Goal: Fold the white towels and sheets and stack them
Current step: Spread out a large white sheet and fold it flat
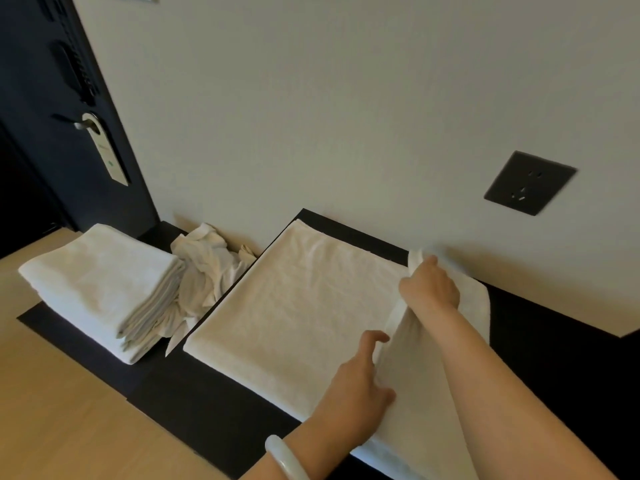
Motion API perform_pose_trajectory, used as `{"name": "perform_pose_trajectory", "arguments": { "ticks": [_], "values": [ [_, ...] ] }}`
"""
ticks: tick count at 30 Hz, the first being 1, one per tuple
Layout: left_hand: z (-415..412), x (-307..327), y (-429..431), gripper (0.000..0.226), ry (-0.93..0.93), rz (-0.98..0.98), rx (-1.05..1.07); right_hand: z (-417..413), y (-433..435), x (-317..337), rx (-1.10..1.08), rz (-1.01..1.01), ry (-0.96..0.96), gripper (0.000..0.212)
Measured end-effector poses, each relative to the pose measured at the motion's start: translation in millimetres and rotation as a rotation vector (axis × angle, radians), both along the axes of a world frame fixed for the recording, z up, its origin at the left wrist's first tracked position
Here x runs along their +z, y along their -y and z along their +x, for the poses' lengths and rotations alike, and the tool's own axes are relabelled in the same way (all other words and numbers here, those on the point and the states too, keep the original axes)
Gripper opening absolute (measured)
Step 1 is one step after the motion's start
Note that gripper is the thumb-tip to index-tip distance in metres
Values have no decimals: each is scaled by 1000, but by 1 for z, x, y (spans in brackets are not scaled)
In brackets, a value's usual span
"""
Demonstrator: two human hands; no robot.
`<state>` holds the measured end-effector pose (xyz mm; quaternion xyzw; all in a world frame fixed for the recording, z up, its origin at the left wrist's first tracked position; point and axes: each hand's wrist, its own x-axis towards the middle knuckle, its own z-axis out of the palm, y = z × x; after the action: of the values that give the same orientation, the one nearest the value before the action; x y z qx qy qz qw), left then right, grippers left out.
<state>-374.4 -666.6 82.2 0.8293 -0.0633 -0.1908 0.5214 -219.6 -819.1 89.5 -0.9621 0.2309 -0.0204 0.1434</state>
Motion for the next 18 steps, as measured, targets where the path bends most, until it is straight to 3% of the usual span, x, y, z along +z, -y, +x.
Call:
{"name": "perform_pose_trajectory", "arguments": {
  "ticks": [3,6,8,10,12,15,18],
  "values": [
    [6,-3,-16,61,27,12,31,-3,-12,0,118,73,97,57],
    [9,-11,-31,60,-37,97,43,-10,-20,-16,327,229,-65,50],
    [11,-15,-33,61,-60,129,33,-17,-12,-23,359,148,-17,48],
    [15,-17,-31,59,-74,166,13,-27,4,-29,289,-64,61,51],
    [19,-16,-29,55,-79,216,-21,-41,24,-39,246,-185,-20,59],
    [22,-12,-27,52,-84,289,-78,-52,44,-47,306,-125,-186,62],
    [25,-9,-24,50,-82,334,-115,-51,46,-32,282,-128,-175,66]
  ]
}}
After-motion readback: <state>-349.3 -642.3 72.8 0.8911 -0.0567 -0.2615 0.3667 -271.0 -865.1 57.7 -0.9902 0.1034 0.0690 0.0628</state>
